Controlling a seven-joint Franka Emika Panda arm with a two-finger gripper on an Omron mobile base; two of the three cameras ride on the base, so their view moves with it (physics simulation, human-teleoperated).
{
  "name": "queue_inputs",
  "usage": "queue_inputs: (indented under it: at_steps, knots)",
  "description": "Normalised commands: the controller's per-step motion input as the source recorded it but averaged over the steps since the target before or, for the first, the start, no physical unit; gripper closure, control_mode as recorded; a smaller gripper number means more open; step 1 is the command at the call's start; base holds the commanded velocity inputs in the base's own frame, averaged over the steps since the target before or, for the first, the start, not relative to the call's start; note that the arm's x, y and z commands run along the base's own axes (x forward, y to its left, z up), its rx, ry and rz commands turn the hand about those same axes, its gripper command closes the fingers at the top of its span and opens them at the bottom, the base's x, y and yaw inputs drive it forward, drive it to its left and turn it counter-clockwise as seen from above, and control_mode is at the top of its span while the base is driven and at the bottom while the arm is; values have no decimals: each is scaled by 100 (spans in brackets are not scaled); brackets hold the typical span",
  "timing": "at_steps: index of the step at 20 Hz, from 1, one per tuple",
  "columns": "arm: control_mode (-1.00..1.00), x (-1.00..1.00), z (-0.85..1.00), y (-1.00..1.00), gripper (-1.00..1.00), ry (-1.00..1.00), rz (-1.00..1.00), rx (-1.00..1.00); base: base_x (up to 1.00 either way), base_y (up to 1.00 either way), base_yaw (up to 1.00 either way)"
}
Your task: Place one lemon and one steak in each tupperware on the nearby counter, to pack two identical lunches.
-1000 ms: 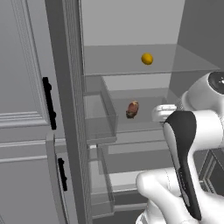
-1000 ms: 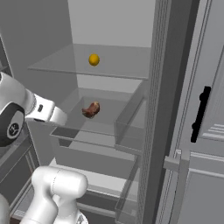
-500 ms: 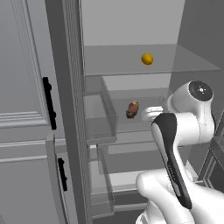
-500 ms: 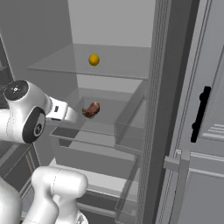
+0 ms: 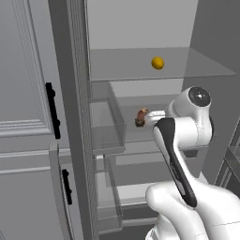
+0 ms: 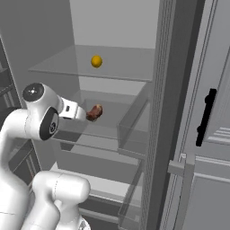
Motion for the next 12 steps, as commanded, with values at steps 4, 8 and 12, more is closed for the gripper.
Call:
queue_inputs:
  at_steps: [4, 8, 12]
  knots:
    - [-100, 19, -28, 0, -100, 0, 0, 0, 0, 0, 0]
    - [-100, 4, -29, 0, -100, 0, 0, 0, 0, 0, 0]
    - [-100, 3, -11, 0, -100, 0, 0, 0, 0, 0, 0]
